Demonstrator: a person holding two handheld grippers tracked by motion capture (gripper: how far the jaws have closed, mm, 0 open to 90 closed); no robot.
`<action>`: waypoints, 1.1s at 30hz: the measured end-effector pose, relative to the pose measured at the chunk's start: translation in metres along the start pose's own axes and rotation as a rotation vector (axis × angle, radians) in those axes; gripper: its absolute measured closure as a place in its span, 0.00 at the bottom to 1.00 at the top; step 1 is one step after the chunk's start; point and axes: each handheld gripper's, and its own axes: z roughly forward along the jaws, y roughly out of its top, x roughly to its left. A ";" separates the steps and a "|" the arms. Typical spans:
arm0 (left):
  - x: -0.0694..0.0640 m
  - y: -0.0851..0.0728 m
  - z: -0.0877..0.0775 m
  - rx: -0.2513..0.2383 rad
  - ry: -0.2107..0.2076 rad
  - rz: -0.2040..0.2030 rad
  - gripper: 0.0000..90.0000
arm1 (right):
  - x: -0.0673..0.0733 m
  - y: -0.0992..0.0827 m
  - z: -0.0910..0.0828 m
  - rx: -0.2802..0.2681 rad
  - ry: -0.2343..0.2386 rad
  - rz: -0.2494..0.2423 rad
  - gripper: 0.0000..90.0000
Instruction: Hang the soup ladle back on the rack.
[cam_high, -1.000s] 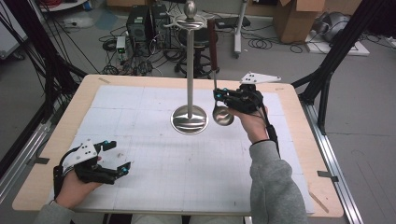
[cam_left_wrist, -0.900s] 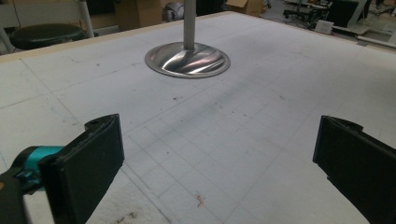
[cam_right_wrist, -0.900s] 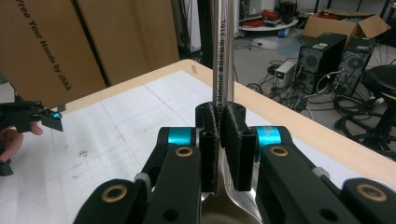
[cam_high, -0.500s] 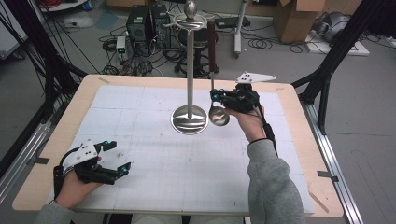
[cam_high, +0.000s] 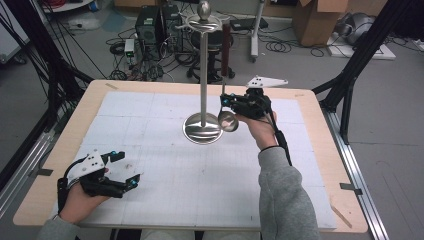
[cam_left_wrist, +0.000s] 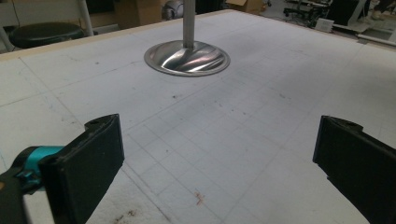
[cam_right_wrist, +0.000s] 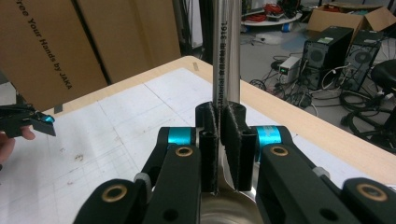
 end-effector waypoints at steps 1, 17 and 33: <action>0.000 0.000 0.000 -0.001 -0.002 0.000 0.03 | 0.000 0.000 0.001 -0.002 -0.006 -0.007 0.94; 0.001 0.002 -0.003 -0.033 0.000 -0.019 0.03 | 0.000 -0.014 -0.015 0.030 0.009 0.008 0.64; 0.001 0.002 -0.004 -0.034 0.010 -0.029 0.03 | 0.007 -0.068 -0.058 0.017 0.067 -0.064 0.18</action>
